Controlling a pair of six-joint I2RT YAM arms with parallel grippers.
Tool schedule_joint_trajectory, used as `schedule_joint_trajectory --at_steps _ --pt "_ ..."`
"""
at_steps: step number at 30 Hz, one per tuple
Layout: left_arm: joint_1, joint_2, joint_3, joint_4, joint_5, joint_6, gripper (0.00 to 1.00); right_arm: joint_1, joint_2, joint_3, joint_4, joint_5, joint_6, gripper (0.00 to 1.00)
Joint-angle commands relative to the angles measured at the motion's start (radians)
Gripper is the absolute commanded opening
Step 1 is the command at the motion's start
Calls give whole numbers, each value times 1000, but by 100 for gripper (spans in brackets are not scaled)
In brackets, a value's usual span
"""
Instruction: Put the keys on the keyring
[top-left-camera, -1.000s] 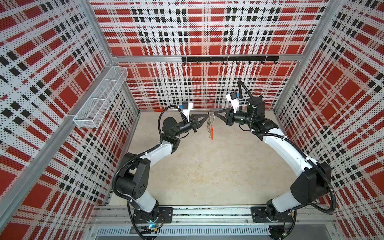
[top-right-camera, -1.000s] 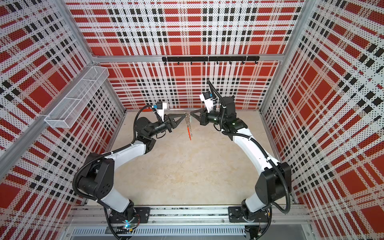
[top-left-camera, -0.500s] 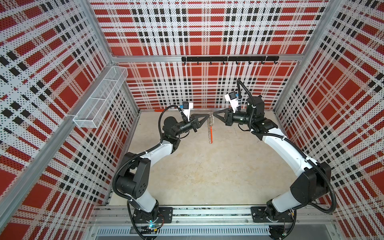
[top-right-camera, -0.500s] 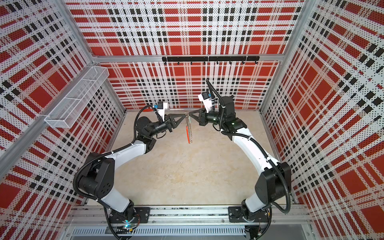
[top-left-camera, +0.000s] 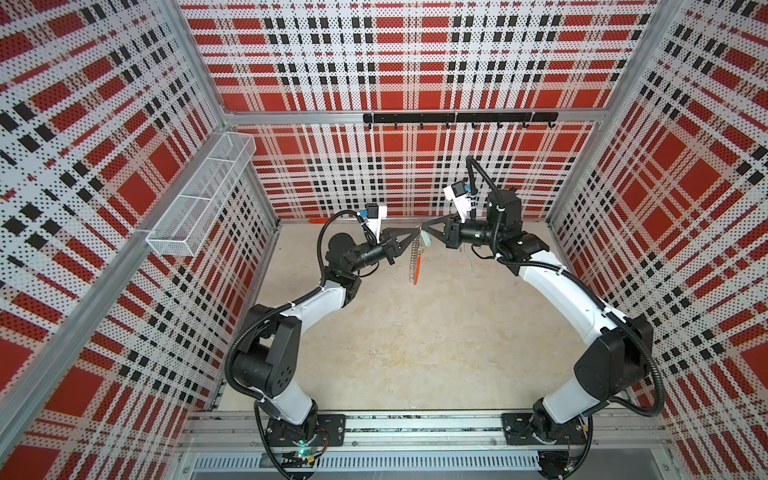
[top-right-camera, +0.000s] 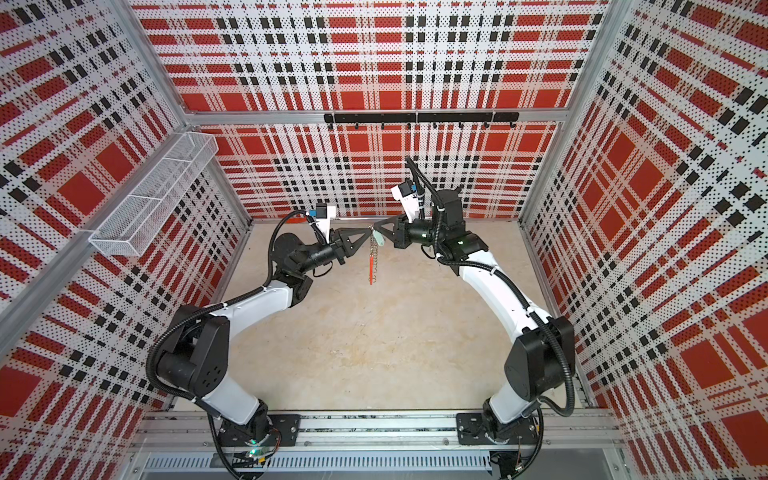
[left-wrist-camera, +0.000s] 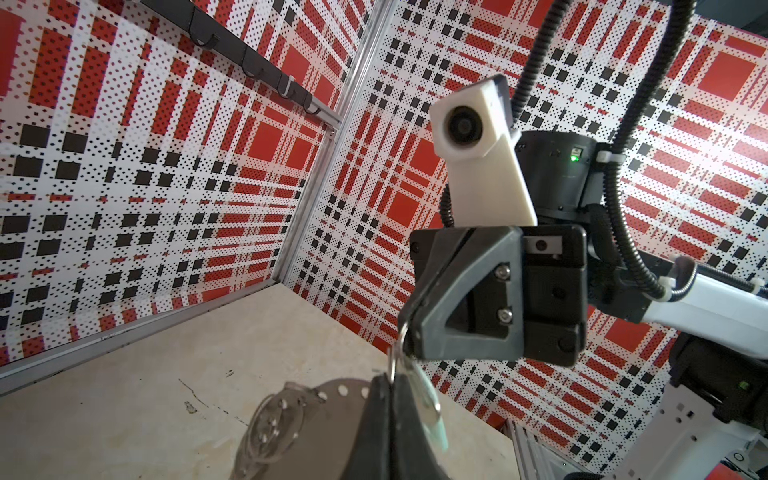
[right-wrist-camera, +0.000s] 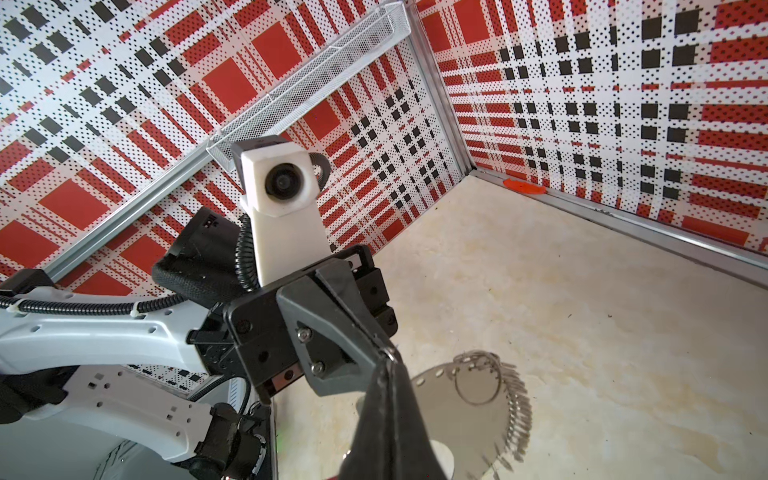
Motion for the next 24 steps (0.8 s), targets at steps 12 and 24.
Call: schedule_joint_trajectory --at_steps 12,24 --pt "-5 -34 33 28 3 44 0 2 26 37 -51 53 46 0" --pt "-6 -41 29 65 -21 50 0 -2 40 19 -104 -14 94 0"
